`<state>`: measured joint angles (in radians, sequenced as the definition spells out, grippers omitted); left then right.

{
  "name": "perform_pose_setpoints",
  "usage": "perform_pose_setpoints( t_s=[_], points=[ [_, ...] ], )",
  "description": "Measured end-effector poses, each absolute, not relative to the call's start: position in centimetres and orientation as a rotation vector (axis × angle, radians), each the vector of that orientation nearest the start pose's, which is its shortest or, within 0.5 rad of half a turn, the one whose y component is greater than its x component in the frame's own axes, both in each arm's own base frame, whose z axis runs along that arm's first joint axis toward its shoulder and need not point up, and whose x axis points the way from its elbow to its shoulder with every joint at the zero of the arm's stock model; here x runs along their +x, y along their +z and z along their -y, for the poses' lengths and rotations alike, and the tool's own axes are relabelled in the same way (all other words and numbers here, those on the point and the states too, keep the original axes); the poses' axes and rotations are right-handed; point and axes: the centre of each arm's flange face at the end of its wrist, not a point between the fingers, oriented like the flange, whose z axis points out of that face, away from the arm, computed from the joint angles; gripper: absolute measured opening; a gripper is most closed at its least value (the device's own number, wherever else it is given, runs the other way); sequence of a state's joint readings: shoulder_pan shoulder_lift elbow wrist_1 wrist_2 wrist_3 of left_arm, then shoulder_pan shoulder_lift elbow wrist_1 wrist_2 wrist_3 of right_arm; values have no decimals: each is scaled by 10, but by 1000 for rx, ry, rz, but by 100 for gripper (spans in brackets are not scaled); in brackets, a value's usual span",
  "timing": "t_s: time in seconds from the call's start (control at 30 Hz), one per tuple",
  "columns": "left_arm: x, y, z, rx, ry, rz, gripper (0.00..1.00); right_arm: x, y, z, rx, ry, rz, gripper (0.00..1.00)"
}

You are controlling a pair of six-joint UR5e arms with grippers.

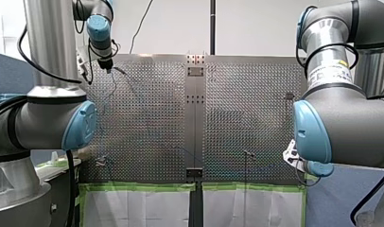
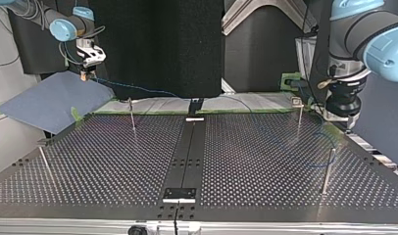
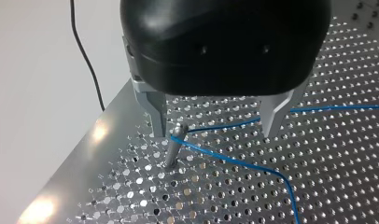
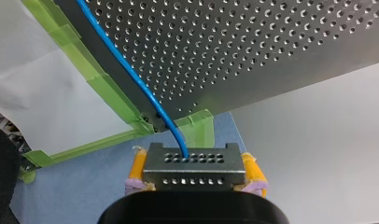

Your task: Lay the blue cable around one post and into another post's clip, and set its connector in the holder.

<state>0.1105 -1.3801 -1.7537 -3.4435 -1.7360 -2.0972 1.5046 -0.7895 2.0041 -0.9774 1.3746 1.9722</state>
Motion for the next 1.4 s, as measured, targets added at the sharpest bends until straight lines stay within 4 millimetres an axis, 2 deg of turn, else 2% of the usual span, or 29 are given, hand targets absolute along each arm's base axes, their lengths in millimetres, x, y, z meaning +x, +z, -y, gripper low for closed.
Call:
perform_pose_setpoints(
  t_s=[0.3,0.47,0.97,1.2,1.4],
  points=[
    [403,421,66,-752,-239,-1731,100,120,-23,517,1231,1456,1685,0],
    [406,407,62,-776,-292,-1720,100,120,-23,517,1232,1455,1683,0],
    [426,411,55,-789,-501,-1598,100,121,-22,518,1232,1454,1680,0],
    [443,403,55,-790,-610,-1569,100,122,-22,518,1235,1456,1678,0],
    [453,405,54,-787,-696,-1517,100,123,-22,518,1236,1457,1678,0]
  ],
)
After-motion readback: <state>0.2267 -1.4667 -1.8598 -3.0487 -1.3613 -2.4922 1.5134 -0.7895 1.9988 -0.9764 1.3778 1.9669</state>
